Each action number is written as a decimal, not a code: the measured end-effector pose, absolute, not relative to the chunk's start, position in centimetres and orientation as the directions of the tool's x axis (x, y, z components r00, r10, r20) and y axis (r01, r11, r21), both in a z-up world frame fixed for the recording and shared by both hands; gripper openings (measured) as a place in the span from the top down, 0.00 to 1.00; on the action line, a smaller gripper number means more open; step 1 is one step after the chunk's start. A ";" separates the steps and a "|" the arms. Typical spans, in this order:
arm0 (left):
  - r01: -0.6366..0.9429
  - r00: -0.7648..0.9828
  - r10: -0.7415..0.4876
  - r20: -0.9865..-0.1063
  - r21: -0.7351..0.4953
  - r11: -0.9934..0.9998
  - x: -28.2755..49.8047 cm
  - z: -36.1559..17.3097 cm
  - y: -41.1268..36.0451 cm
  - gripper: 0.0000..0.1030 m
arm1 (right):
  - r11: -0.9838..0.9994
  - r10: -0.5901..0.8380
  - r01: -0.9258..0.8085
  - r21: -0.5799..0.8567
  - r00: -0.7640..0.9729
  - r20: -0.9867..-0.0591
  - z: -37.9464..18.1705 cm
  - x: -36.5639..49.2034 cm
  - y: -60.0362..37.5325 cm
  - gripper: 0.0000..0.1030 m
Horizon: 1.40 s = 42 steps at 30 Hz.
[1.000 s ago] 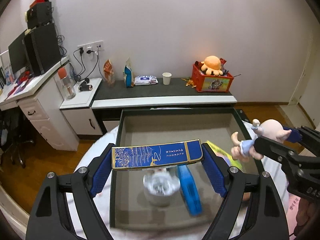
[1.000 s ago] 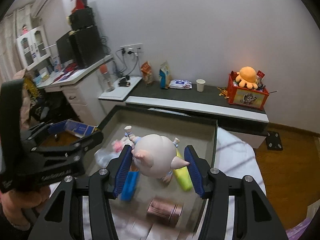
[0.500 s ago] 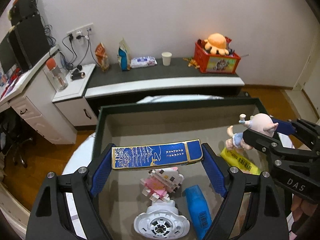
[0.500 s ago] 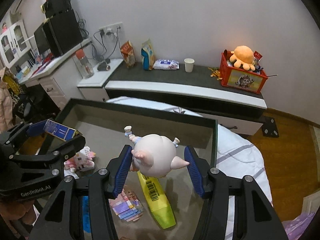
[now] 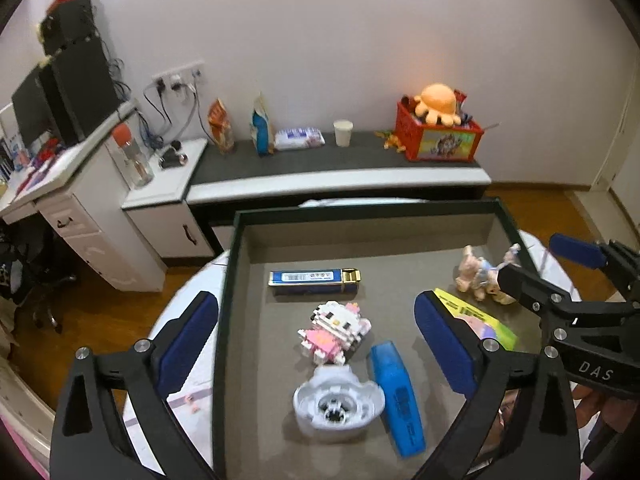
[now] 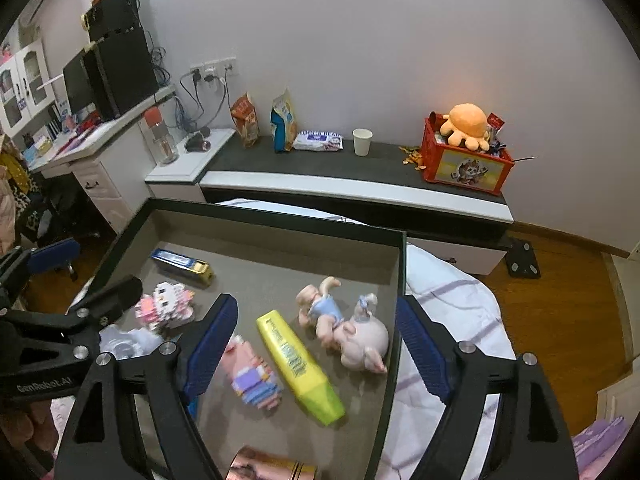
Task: Organize rigid objects
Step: 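Withdraw both grippers from the box toward the white earbud case and charger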
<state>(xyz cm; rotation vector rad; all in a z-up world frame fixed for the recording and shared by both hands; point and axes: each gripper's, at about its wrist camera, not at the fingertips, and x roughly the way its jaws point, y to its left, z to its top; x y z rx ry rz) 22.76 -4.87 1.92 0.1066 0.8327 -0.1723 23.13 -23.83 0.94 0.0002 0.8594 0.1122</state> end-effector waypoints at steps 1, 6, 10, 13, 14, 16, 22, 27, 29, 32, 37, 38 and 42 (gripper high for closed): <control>0.193 0.672 -0.118 -0.731 0.019 0.981 21.9 2.5 -4.6 0.02 | 0.994 0.104 -0.102 0.050 0.651 -0.752 1.2 22.6 -23.7 0.19; 0.182 0.718 -0.140 -0.681 -0.010 0.983 17.2 4.7 -3.0 0.00 | 0.992 0.123 -0.107 0.067 0.694 -0.709 3.0 17.8 -23.7 0.19; 0.175 0.730 -0.145 -0.668 -0.023 0.984 13.3 5.0 -2.1 0.00 | 0.991 0.132 -0.103 0.083 0.714 -0.688 3.6 12.7 -24.1 0.19; 0.164 0.729 -0.145 -0.669 -0.035 0.986 10.6 4.6 -1.5 0.00 | 0.990 0.139 -0.095 0.101 0.718 -0.682 3.4 9.2 -24.6 0.19; 0.159 0.725 -0.141 -0.674 -0.035 0.987 9.5 4.2 -1.4 0.00 | 0.991 0.136 -0.089 0.104 0.719 -0.682 3.2 8.1 -24.7 0.19; 0.154 0.713 -0.131 -0.689 -0.029 0.988 7.9 3.3 -1.1 0.00 | 0.991 0.130 -0.073 0.111 0.710 -0.692 2.6 5.9 -24.9 0.19; 0.138 0.675 -0.119 -0.729 -0.034 0.990 4.1 0.5 -0.8 0.00 | 0.991 0.127 -0.054 0.123 0.676 -0.725 0.2 1.7 -25.1 0.19; 0.129 0.660 -0.111 -0.743 -0.034 0.991 1.9 -0.8 -0.7 0.00 | 0.990 0.134 -0.054 0.130 0.646 -0.752 -1.6 -0.2 -24.9 0.19; 0.126 0.651 -0.111 -0.751 -0.037 0.991 1.1 -1.4 -0.5 0.00 | 0.989 0.137 -0.052 0.135 0.637 -0.759 -2.3 -0.8 -24.7 0.19; 0.120 0.635 -0.111 -0.765 -0.045 0.992 0.2 -2.6 -0.5 0.00 | 0.989 0.138 -0.049 0.137 0.616 -0.775 -3.3 -1.4 -24.7 0.19; 0.118 0.608 -0.116 -0.785 -0.054 0.991 -0.3 -4.0 -0.1 0.00 | 0.989 0.135 -0.036 0.141 0.597 -0.791 -4.3 -1.8 -24.8 0.19; 0.119 0.609 -0.115 -0.785 -0.054 0.992 -0.3 -4.0 -0.2 0.00 | 0.990 0.133 -0.035 0.140 0.598 -0.790 -4.3 -1.8 -24.9 0.19; 0.127 0.611 -0.118 -0.782 -0.050 0.991 0.0 -3.8 -0.5 0.00 | 0.990 0.133 -0.037 0.139 0.597 -0.791 -4.4 -1.4 -24.8 0.19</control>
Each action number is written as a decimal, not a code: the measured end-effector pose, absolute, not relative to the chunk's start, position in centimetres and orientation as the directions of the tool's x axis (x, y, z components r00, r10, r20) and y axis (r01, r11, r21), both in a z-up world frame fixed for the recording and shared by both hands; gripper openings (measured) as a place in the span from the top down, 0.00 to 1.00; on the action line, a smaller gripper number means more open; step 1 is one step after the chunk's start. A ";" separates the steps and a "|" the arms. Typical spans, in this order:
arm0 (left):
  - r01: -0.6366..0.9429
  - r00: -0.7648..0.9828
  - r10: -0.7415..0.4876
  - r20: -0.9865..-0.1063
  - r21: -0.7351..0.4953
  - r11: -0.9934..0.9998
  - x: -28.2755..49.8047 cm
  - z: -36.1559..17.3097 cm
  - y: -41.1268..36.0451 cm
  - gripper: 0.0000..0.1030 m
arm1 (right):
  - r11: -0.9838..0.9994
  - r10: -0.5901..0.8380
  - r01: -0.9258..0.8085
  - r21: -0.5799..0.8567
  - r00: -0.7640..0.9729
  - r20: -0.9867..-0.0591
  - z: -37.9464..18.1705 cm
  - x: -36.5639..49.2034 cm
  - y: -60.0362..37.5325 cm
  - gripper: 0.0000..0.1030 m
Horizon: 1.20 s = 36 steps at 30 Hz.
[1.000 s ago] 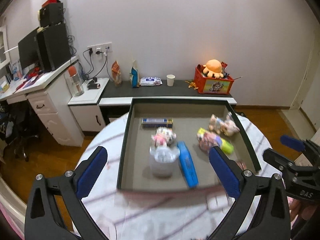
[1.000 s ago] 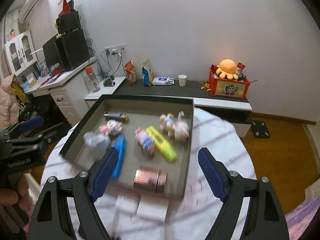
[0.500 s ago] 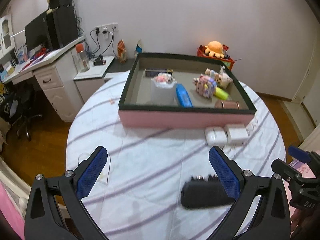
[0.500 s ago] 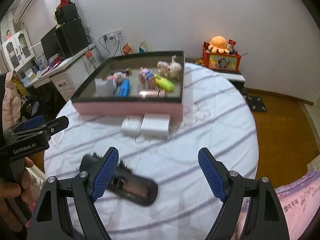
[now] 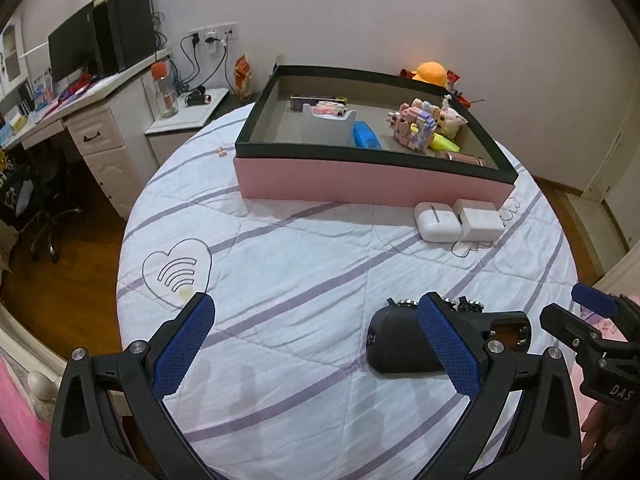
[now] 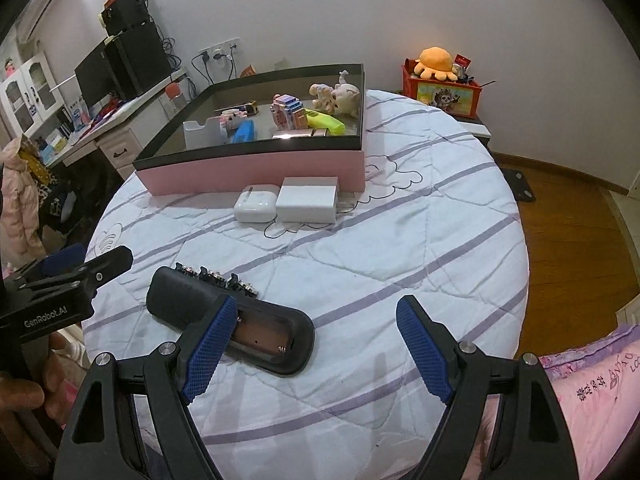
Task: Organize rigid objects
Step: 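Withdraw both grippers from the box toward the white earbud case and charger, then grasp the white charger with the right gripper while the left gripper grasps the white earbud case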
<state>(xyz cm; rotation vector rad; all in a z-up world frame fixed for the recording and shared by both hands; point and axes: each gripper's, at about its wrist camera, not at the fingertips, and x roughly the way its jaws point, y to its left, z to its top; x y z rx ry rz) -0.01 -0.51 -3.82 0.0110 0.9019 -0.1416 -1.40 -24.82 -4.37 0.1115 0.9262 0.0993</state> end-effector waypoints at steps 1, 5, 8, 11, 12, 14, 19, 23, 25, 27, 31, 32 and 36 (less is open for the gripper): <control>0.130 0.610 -0.119 -0.783 -0.049 0.990 0.1 -3.8 -0.6 0.00 | 0.990 0.134 -0.037 0.139 0.596 -0.792 -4.4 -1.3 -24.8 0.19; 0.138 0.602 -0.122 -0.789 -0.048 0.989 0.4 -4.0 -1.0 0.00 | 0.990 0.132 -0.036 0.137 0.590 -0.796 -4.6 -1.0 -24.8 0.19; 0.141 0.599 -0.123 -0.791 -0.047 0.989 0.6 -4.1 -1.1 0.00 | 0.990 0.130 -0.034 0.136 0.587 -0.799 -4.7 -0.7 -24.9 0.19; 0.143 0.600 -0.122 -0.791 -0.044 0.989 0.8 -4.1 -1.1 0.00 | 0.990 0.128 -0.032 0.135 0.584 -0.801 -4.8 -0.2 -25.0 0.19; 0.143 0.600 -0.121 -0.791 -0.043 0.989 0.9 -4.1 -1.1 0.00 | 0.990 0.128 -0.032 0.135 0.584 -0.802 -4.8 -0.1 -25.0 0.19; 0.142 0.600 -0.121 -0.791 -0.043 0.989 1.1 -4.1 -1.1 0.00 | 0.991 0.126 -0.033 0.131 0.582 -0.803 -4.8 0.2 -25.0 0.19; 0.136 0.596 -0.115 -0.795 -0.041 0.990 1.7 -4.2 -0.9 0.00 | 0.992 0.120 -0.033 0.124 0.579 -0.806 -4.8 1.2 -25.1 0.19; 0.158 0.591 -0.125 -0.797 -0.037 0.987 2.5 -4.3 -1.5 0.00 | 0.993 0.114 -0.030 0.118 0.574 -0.811 -5.1 2.7 -25.0 0.19; 0.174 0.588 -0.132 -0.798 -0.034 0.984 2.9 -4.4 -2.1 0.00 | 0.991 0.122 -0.032 0.126 0.570 -0.813 -5.3 3.6 -24.8 0.19; 0.188 0.582 -0.138 -0.801 -0.033 0.982 3.5 -4.6 -2.7 0.00 | 0.991 0.125 -0.034 0.127 0.563 -0.817 -5.6 4.7 -24.5 0.19; 0.200 0.568 -0.145 -0.810 -0.035 0.979 4.3 -5.2 -3.3 0.00 | 0.991 0.127 -0.030 0.132 0.553 -0.823 -6.3 6.6 -24.0 0.19; 0.200 0.564 -0.145 -0.813 -0.036 0.979 4.5 -5.4 -3.4 0.00 | 0.991 0.121 -0.025 0.129 0.551 -0.826 -6.6 7.0 -24.0 0.19; 0.193 0.553 -0.141 -0.821 -0.038 0.980 5.1 -6.0 -3.3 0.00 | 0.991 0.105 0.009 0.131 0.547 -0.830 -7.5 8.2 -24.2 0.19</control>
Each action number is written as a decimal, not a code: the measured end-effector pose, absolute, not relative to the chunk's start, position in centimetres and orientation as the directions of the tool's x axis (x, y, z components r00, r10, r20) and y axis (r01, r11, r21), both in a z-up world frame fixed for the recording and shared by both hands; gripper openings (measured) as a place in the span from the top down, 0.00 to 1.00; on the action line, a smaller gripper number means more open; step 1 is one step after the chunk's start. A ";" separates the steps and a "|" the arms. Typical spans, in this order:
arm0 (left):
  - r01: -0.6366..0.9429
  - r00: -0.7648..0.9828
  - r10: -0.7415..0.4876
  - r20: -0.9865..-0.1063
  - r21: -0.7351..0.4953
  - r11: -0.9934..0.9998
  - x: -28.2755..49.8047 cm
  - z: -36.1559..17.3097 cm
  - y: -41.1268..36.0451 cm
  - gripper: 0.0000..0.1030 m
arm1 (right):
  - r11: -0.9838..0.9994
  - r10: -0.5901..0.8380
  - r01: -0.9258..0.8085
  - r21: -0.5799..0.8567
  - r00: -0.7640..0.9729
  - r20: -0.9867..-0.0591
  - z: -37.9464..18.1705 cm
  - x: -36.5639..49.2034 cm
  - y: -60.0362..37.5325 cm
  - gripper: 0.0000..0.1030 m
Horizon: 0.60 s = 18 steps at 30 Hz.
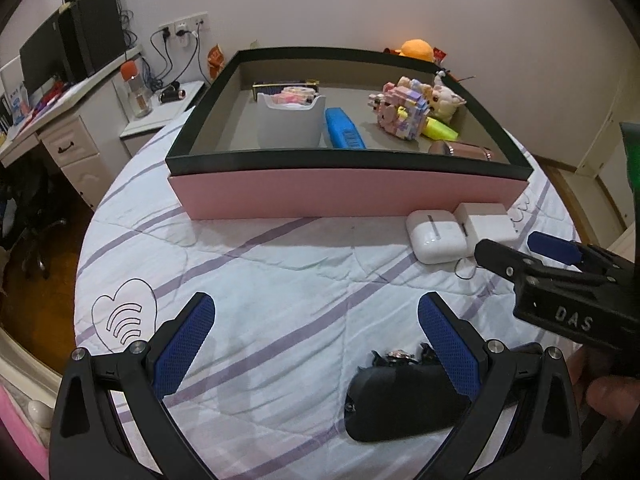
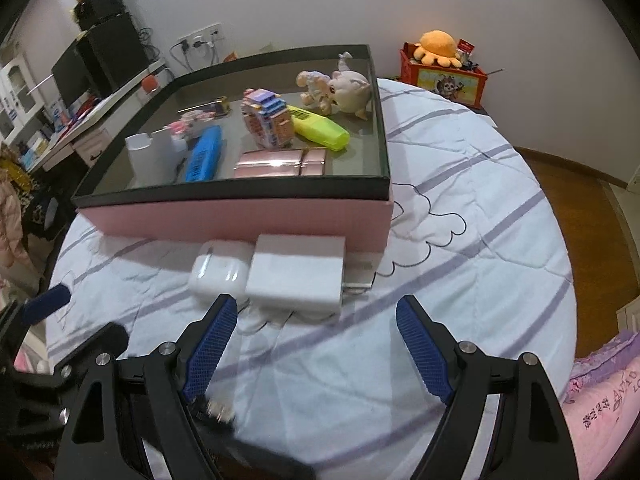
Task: Organize rigid objects
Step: 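Grasp the white charger with the right gripper while the left gripper grasps the white earbud case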
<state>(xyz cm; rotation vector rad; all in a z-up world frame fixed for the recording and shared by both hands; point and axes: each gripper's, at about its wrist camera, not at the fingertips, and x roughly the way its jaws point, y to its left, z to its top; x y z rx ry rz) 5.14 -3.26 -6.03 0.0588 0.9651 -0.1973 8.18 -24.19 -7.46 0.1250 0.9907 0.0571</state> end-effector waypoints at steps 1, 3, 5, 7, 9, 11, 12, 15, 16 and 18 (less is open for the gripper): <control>0.191 0.551 -0.140 -0.822 -0.039 0.981 5.3 -6.1 -3.2 0.00 | 0.991 0.105 0.011 0.132 0.544 -0.833 -7.7 8.4 -24.2 0.19; 0.189 0.547 -0.140 -0.825 -0.041 0.981 5.6 -6.4 -3.2 0.00 | 0.992 0.098 0.018 0.127 0.541 -0.836 -8.1 8.8 -24.2 0.19; 0.191 0.543 -0.141 -0.828 -0.042 0.981 5.8 -6.6 -3.4 0.00 | 0.992 0.096 0.018 0.126 0.540 -0.836 -8.4 9.0 -24.2 0.19; 0.196 0.538 -0.144 -0.830 -0.043 0.980 6.1 -6.8 -3.7 0.00 | 0.994 0.081 0.019 0.108 0.543 -0.836 -8.4 9.2 -24.1 0.20; 0.201 0.535 -0.146 -0.832 -0.042 0.979 6.2 -6.9 -4.0 0.00 | 0.997 0.056 0.016 0.078 0.544 -0.837 -8.6 9.4 -23.8 0.20; 0.206 0.533 -0.149 -0.833 -0.043 0.978 6.2 -7.0 -4.2 0.00 | 0.999 0.032 0.012 0.045 0.547 -0.837 -8.6 9.5 -23.5 0.25; 0.208 0.532 -0.149 -0.833 -0.042 0.977 6.4 -7.0 -4.4 0.00 | 1.000 0.021 0.008 0.030 0.552 -0.834 -8.6 9.6 -23.4 0.30; 0.215 0.533 -0.154 -0.832 -0.043 0.976 6.5 -6.9 -4.8 0.00 | 1.000 0.025 -0.004 0.028 0.560 -0.828 -8.4 9.4 -23.5 0.34; 0.219 0.534 -0.158 -0.830 -0.044 0.975 6.6 -6.8 -4.9 0.00 | 1.000 0.030 -0.010 0.029 0.561 -0.828 -8.4 9.2 -23.6 0.34; 0.231 0.535 -0.166 -0.828 -0.046 0.972 6.7 -6.6 -5.5 0.00 | 0.999 0.034 -0.007 0.036 0.564 -0.825 -8.2 8.6 -24.2 0.34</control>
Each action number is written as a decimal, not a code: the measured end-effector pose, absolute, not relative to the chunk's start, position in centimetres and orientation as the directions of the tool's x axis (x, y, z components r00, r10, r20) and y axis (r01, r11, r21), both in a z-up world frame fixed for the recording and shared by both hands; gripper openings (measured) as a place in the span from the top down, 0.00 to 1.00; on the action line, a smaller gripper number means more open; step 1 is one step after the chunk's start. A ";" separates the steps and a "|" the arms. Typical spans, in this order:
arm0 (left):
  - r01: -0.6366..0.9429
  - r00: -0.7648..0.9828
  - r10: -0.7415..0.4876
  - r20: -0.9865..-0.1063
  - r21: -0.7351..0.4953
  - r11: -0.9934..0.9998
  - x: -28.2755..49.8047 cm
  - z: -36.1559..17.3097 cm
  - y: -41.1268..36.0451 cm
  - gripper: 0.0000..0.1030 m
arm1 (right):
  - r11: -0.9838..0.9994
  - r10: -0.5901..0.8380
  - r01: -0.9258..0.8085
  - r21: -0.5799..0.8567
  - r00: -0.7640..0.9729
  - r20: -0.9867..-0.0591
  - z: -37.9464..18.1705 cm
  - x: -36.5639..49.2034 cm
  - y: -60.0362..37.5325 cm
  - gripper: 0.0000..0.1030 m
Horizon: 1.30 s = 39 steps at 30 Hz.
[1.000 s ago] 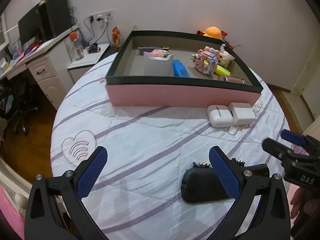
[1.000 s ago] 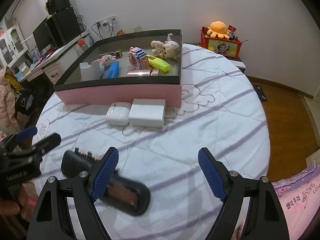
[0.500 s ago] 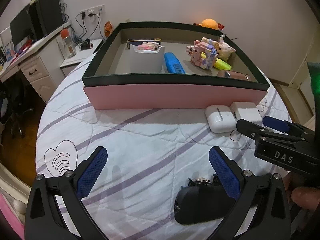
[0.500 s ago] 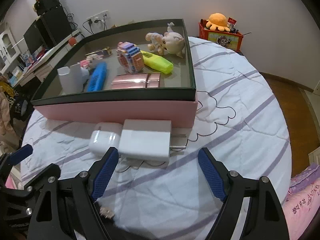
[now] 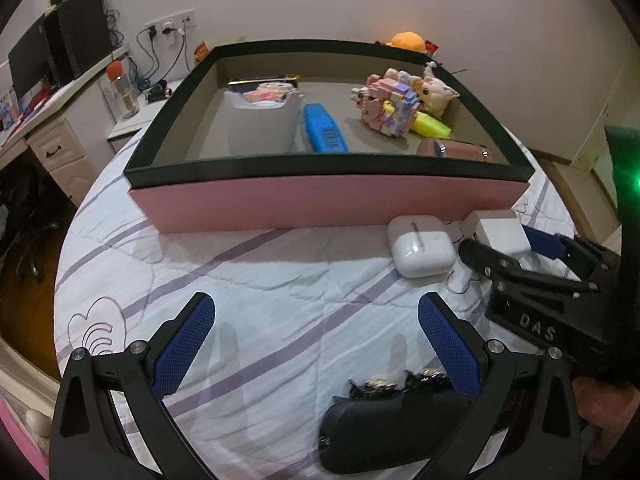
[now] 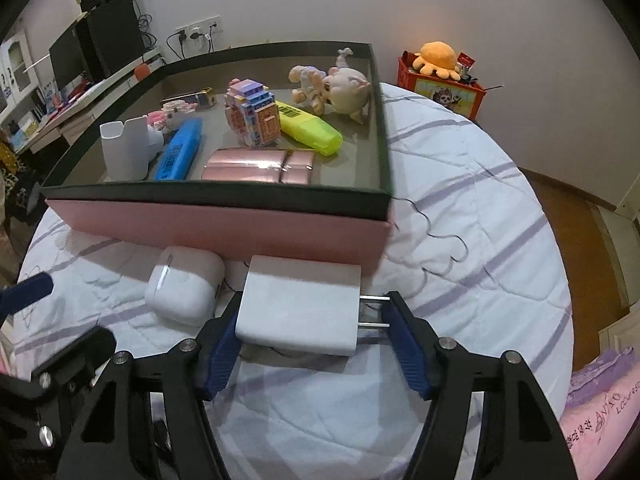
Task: Organize rigid objects
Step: 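Grasp the white charger with the right gripper while the left gripper grasps the white earbud case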
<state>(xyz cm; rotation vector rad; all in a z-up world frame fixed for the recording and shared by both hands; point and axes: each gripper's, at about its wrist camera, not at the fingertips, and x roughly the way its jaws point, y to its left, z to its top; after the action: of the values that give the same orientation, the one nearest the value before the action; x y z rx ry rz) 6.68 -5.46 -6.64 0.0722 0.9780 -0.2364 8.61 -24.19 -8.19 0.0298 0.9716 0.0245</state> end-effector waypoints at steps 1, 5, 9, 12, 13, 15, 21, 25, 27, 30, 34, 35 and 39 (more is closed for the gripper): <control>0.238 0.536 -0.170 -0.827 -0.046 0.970 6.7 -6.5 -5.8 0.00 | 0.999 0.033 -0.005 0.037 0.565 -0.824 -8.1 8.3 -24.4 0.34; 0.271 0.530 -0.200 -0.824 -0.059 0.961 7.0 -6.3 -7.3 0.00 | 0.999 0.025 0.004 0.033 0.567 -0.823 -8.0 7.2 -25.4 0.34; 0.285 0.514 -0.207 -0.832 -0.062 0.957 7.9 -6.7 -8.9 0.00 | 1.000 0.000 0.021 0.015 0.565 -0.825 -8.1 6.2 -26.2 0.34; 0.282 0.494 -0.193 -0.848 -0.053 0.958 8.9 -7.2 -10.0 0.00 | 0.999 0.011 0.020 0.028 0.568 -0.823 -8.0 6.0 -26.7 0.34; 0.283 0.488 -0.191 -0.852 -0.052 0.958 9.1 -7.4 -10.3 0.00 | 0.999 0.011 0.019 0.026 0.569 -0.822 -8.0 6.0 -26.7 0.34; 0.283 0.478 -0.175 -0.860 -0.038 0.958 9.7 -7.8 -11.1 0.00 | 0.999 0.017 0.017 0.033 0.572 -0.820 -7.9 6.0 -26.8 0.34; 0.242 0.467 -0.135 -0.874 -0.021 0.970 11.2 -9.1 -11.6 0.01 | 0.999 0.019 0.022 0.039 0.579 -0.815 -7.8 6.0 -27.4 0.34; 0.242 0.472 -0.138 -0.871 -0.023 0.970 11.9 -9.2 -11.7 0.06 | 0.998 0.019 0.037 0.049 0.578 -0.816 -7.8 5.9 -28.3 0.34; 0.255 0.480 -0.151 -0.864 -0.027 0.967 11.8 -9.0 -11.7 0.13 | 0.998 0.020 0.042 0.054 0.577 -0.817 -7.9 5.9 -28.6 0.34; 0.267 0.497 -0.156 -0.854 -0.021 0.963 11.2 -8.7 -11.6 0.32 | 0.997 0.023 0.046 0.060 0.576 -0.817 -7.9 5.8 -28.7 0.34; 0.264 0.504 -0.177 -0.845 -0.044 0.964 10.6 -8.3 -10.4 0.53 | 0.997 0.028 0.045 0.066 0.577 -0.816 -7.8 5.5 -28.6 0.34; 0.265 0.502 -0.188 -0.844 -0.057 0.962 10.4 -8.2 -10.0 0.53 | 0.997 0.030 0.044 0.067 0.577 -0.816 -7.8 5.5 -28.5 0.34; 0.265 0.513 -0.209 -0.832 -0.078 0.961 9.7 -8.0 -9.0 0.53 | 0.997 0.038 0.036 0.072 0.580 -0.814 -7.5 5.3 -28.2 0.33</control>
<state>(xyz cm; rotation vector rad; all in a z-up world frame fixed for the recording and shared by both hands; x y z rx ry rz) 9.67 -9.05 -7.96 0.0616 0.9915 -0.2854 5.28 -28.16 -7.49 0.0834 0.9520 0.0011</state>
